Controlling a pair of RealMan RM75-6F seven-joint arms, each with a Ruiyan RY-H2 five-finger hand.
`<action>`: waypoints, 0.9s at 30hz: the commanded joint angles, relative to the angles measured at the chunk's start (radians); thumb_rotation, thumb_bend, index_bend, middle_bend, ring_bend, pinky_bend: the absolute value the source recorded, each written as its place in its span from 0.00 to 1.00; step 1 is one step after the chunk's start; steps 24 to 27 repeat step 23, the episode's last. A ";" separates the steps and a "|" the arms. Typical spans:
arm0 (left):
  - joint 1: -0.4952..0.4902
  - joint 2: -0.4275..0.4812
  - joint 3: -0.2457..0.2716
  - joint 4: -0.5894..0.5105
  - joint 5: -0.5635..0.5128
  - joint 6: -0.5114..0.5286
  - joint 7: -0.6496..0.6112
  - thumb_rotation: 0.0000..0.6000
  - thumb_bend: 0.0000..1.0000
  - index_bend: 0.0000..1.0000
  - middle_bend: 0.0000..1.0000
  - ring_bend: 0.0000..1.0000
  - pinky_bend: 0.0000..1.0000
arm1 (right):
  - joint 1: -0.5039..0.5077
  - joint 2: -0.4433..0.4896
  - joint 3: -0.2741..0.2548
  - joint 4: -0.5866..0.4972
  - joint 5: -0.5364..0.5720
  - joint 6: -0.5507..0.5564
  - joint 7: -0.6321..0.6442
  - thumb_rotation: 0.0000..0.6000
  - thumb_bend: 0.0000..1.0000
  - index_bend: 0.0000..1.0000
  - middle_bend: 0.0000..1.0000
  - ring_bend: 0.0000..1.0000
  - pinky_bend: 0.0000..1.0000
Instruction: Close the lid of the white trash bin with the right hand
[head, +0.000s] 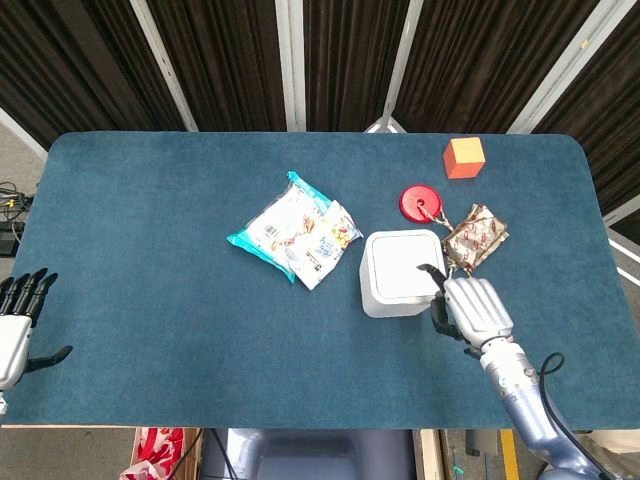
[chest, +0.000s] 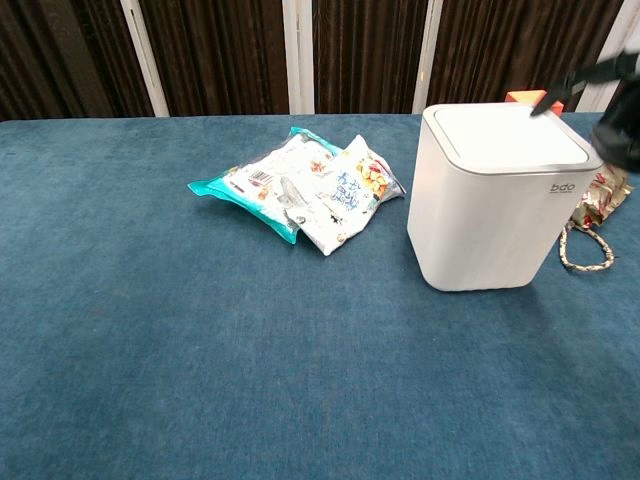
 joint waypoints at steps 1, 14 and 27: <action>0.001 -0.001 0.000 0.002 0.001 0.002 0.001 1.00 0.00 0.00 0.00 0.00 0.00 | -0.058 0.037 -0.015 0.020 -0.172 0.100 -0.033 1.00 0.72 0.11 0.73 0.79 0.73; 0.011 -0.014 0.003 0.013 0.013 0.026 0.030 1.00 0.00 0.00 0.00 0.00 0.00 | -0.350 -0.055 -0.194 0.388 -0.496 0.312 0.151 1.00 0.37 0.00 0.00 0.00 0.01; 0.014 -0.024 0.002 0.014 0.019 0.038 0.053 1.00 0.00 0.00 0.00 0.00 0.00 | -0.488 -0.153 -0.221 0.612 -0.614 0.447 0.250 1.00 0.36 0.00 0.00 0.00 0.00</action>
